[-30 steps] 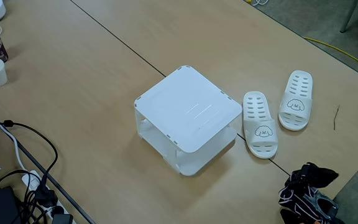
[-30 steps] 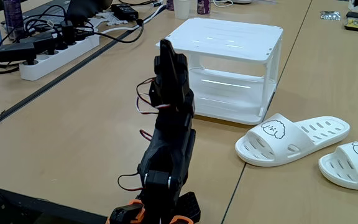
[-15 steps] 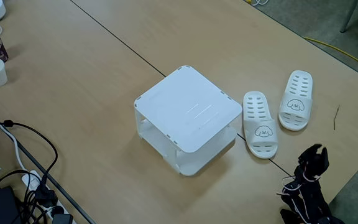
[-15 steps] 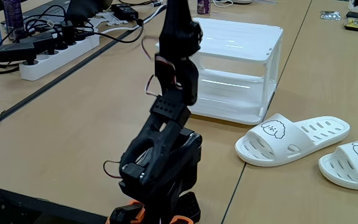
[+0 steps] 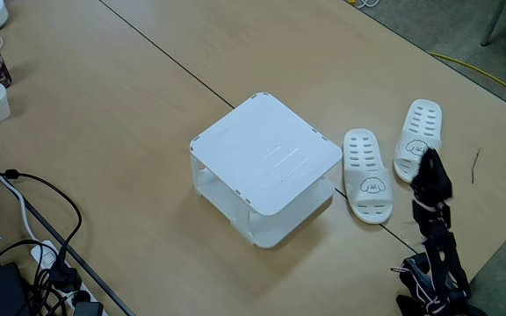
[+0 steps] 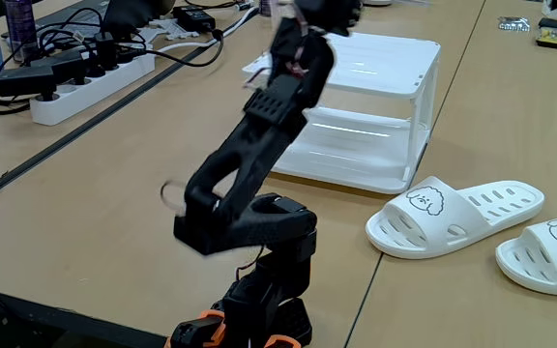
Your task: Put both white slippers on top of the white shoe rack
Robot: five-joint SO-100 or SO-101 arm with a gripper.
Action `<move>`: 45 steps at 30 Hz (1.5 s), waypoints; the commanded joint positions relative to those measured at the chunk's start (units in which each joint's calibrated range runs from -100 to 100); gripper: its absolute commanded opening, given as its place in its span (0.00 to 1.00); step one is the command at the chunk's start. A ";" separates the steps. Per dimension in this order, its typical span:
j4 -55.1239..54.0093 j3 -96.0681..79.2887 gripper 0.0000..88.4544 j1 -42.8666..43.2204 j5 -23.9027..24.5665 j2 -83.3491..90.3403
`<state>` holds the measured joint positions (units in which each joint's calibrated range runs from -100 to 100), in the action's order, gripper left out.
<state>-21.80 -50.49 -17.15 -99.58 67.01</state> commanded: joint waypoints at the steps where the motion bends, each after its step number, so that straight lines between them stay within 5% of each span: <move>1: -5.89 -0.61 0.01 -1.93 -0.42 -9.92; 10: -25.31 -26.50 0.08 -4.47 -0.42 -21.20; 14: -27.12 -38.32 0.19 -5.87 -0.42 -23.05; 19: -26.17 -48.06 0.21 -3.98 -0.42 -23.47; 45: -25.22 -37.24 0.21 -2.91 -0.42 -52.92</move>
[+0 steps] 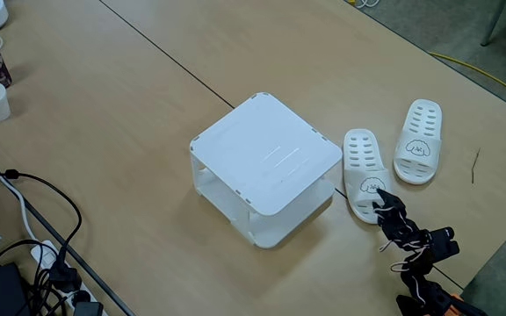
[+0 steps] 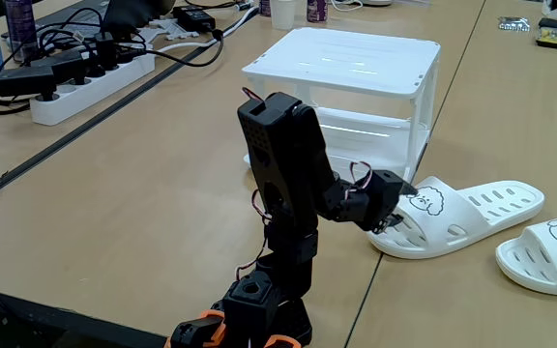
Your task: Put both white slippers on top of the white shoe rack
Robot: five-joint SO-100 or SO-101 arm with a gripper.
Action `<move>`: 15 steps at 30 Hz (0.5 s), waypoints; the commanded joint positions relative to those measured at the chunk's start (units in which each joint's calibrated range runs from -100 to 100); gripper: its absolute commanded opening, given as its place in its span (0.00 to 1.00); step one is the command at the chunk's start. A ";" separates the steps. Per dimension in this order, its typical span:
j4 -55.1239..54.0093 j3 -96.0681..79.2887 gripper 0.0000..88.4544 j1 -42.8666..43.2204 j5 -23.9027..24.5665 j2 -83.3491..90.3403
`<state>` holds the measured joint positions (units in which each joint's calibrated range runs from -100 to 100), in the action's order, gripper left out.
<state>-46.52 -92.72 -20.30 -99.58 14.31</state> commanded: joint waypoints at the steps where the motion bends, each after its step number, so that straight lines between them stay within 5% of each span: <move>1: -0.50 6.07 0.21 0.23 -0.42 -0.22; 15: -1.19 16.27 0.21 -0.10 -0.42 -12.92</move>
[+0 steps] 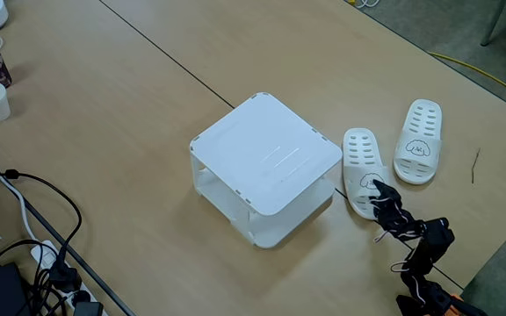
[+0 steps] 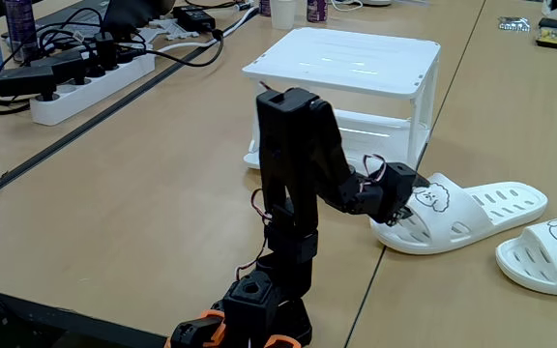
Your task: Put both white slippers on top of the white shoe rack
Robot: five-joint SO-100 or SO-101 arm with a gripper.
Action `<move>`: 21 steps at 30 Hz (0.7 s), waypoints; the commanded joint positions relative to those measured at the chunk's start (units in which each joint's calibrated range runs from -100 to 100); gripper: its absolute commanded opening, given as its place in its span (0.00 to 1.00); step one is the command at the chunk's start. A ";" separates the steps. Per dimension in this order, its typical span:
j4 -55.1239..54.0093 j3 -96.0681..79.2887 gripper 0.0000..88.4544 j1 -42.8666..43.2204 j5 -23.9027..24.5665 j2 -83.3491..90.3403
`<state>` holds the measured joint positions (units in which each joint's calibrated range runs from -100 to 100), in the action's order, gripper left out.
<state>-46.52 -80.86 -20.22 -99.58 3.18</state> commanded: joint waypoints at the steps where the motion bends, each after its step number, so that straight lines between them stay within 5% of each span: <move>1: -1.88 5.13 0.21 -0.01 -0.42 -2.63; 12: -3.69 10.27 0.20 -0.33 -0.42 -9.11; 17: -3.69 9.37 0.01 -0.58 -0.42 -8.52; 21: -5.76 7.38 0.01 -1.07 -0.42 -6.33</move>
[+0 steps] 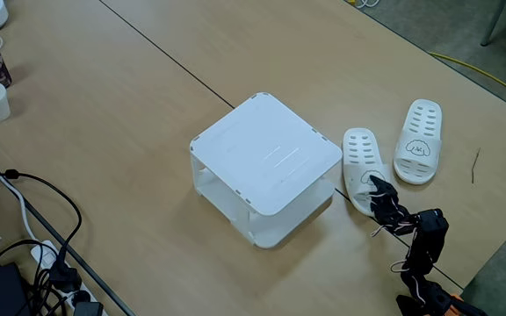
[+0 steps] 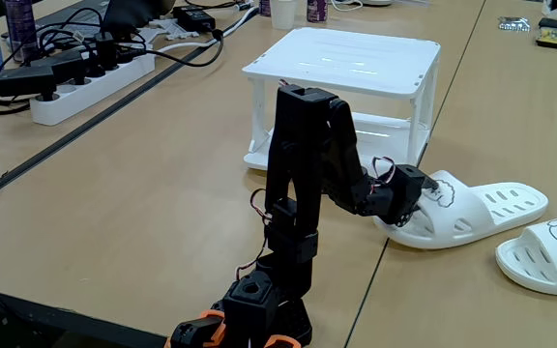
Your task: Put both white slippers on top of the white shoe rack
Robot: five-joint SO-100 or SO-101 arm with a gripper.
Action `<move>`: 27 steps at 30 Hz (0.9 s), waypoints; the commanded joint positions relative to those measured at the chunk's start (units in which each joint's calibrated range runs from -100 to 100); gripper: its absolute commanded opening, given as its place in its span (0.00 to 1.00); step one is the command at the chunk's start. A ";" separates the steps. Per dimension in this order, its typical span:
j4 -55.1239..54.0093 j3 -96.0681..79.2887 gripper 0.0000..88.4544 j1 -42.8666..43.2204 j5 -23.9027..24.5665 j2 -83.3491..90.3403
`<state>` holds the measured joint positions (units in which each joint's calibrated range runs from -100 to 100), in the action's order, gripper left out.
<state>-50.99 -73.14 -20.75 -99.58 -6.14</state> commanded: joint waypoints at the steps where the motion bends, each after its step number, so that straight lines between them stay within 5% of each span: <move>1: -1.64 -0.61 0.01 -0.55 -0.42 4.34; 14: 3.27 3.90 0.01 -2.52 -0.42 37.15; 27: 28.04 33.58 0.01 6.93 -0.42 43.46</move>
<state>-29.87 -54.36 -17.53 -99.58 32.87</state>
